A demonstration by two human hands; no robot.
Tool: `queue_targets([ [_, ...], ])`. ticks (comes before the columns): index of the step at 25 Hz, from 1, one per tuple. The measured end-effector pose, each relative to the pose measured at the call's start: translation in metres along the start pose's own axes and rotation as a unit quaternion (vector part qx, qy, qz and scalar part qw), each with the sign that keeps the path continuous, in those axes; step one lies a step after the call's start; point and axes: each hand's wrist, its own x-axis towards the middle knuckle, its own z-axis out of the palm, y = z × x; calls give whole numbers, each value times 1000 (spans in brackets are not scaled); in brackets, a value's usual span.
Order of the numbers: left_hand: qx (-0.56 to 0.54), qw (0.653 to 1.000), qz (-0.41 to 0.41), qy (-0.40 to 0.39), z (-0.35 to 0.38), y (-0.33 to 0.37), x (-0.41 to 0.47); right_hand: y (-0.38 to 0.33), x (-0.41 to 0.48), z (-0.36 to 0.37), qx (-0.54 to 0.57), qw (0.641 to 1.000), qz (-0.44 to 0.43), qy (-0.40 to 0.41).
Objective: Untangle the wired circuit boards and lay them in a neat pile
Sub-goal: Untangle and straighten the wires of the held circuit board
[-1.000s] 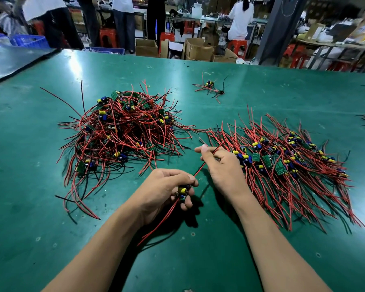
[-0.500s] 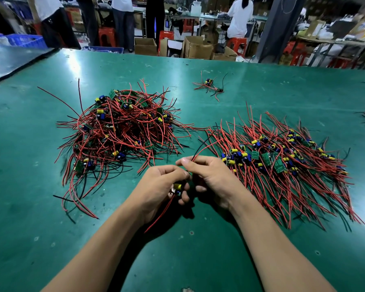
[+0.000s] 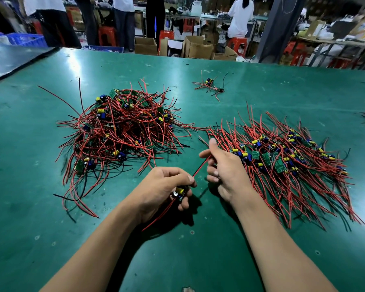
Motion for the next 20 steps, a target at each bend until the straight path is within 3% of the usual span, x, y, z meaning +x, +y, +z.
queue_targets([
  [4, 12, 1000, -2, -23, 0, -1, -1, -9, -1, -5, 121, 986, 106, -41],
  [7, 12, 1000, -1, -23, 1, -1, -1, -12, -3, -7, 114, 985, 119, -58],
  [12, -16, 1000, -2, 17, 2, -2, 2, -6, -5, -5, 54, 997, 51, -10],
  [17, -75, 994, 15, 76, 9, -6, 7, 5, -9, 0, -82, 996, 9, -46],
  [20, -131, 988, 3, 88, 8, -2, 11, 8, -8, 0, -100, 995, 0, -30],
])
